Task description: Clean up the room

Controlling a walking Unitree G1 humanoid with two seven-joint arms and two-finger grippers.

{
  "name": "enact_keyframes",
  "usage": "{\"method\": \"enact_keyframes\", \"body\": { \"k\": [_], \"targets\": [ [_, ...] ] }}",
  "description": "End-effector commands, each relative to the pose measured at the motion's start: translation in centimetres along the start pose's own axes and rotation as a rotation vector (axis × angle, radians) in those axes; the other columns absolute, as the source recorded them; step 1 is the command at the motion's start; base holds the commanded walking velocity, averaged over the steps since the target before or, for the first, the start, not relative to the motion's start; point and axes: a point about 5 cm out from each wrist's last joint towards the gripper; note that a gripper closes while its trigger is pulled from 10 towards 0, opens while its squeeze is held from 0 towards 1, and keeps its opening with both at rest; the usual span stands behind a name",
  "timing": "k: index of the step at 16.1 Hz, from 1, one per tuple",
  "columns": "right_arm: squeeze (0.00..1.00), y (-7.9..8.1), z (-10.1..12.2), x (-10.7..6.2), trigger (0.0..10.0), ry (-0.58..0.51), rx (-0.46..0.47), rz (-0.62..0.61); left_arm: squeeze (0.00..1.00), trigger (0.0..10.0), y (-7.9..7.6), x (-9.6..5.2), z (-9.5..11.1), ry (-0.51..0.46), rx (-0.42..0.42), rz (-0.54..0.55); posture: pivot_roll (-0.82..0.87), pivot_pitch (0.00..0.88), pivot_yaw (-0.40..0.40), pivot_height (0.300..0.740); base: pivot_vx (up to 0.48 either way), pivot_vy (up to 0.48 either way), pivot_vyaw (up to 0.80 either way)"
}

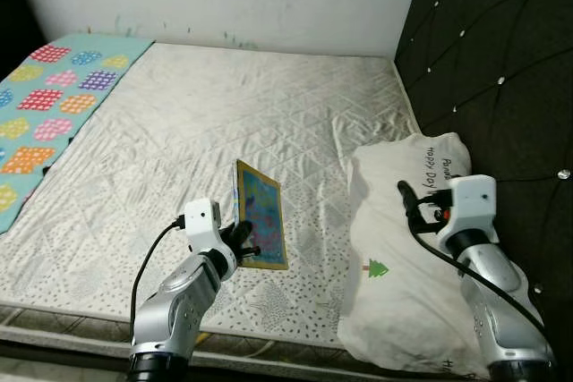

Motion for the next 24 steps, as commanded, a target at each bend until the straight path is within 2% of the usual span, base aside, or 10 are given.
{"method": "enact_keyframes", "body": {
  "k": [1, 2, 3, 4, 5, 9, 10, 14, 17, 24],
  "targets": [
    [0.00, 1.1, 0.6, 0.1, 10.0, -0.017, 0.038, 0.022, 0.00, 10.0, -0.6, -0.4, 2.4, -0.140, 0.040, -0.035, -0.20, 0.018, 0.012, 0.740, 0.000, 0.000, 0.00],
    [0.00, 1.7, 0.8, 0.1, 10.0, -0.024, 0.065, 0.035, 0.00, 10.0, -0.5, -0.8, 3.2, -0.205, 0.048, -0.033, -0.20, 0.007, 0.015, 0.740, 0.000, 0.000, 0.00],
    [0.00, 2.5, 1.3, 0.1, 10.0, -0.043, 0.097, 0.040, 0.00, 10.0, -0.2, -2.0, 5.1, -0.369, 0.056, -0.005, -0.18, 0.000, 0.015, 0.740, 0.000, 0.000, 0.00],
    [0.00, 2.6, 1.3, 0.1, 10.0, -0.040, 0.112, 0.041, 0.00, 10.0, 0.0, -2.4, 5.4, -0.403, 0.081, 0.016, -0.18, 0.000, 0.016, 0.740, 0.000, 0.000, 0.00],
    [0.00, 2.9, 1.2, -0.1, 10.0, -0.031, 0.125, 0.050, 0.00, 10.0, 0.6, -3.5, 5.8, -0.469, 0.172, 0.067, -0.17, 0.000, 0.020, 0.740, 0.000, 0.000, 0.00],
    [0.00, 3.4, -0.4, -0.1, 10.0, 0.021, 0.138, 0.074, 0.00, 10.0, 0.9, -6.1, 5.8, -0.547, 0.264, 0.120, -0.14, 0.000, 0.028, 0.740, 0.000, 0.000, 0.00],
    [0.00, 3.6, -0.6, 0.4, 10.0, 0.027, 0.130, 0.080, 0.00, 10.0, 0.7, -6.6, 6.2, -0.576, 0.288, 0.136, -0.13, 0.000, 0.029, 0.740, 0.000, 0.000, 0.00],
    [0.00, 4.3, -0.4, 2.0, 10.0, 0.005, 0.133, 0.085, 0.00, 10.0, 1.1, -8.0, 5.5, -0.586, 0.327, 0.162, -0.10, 0.000, 0.033, 0.740, 0.000, 0.000, 0.00],
    [0.00, 4.6, -0.9, 2.6, 10.0, 0.013, 0.150, 0.088, 0.00, 10.0, 1.6, -8.1, 5.2, -0.570, 0.332, 0.178, -0.10, 0.000, 0.036, 0.740, 0.000, 0.000, -0.23],
    [0.00, 4.7, -0.7, 3.2, 10.0, -0.010, 0.142, 0.077, 0.00, 10.0, 0.7, -6.9, 5.9, -0.588, 0.324, 0.148, -0.12, 0.000, 0.048, 0.740, 0.000, 0.000, -0.80]
  ]
}}
Point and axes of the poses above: a point about 5 cm out from each wrist's last joint towards the gripper, its own x axis pointing out of the wrist towards the gripper, its own z axis along the axis of the wrist's last joint, y = z × x, and after that the axes turned 1 degree about x, right-handed
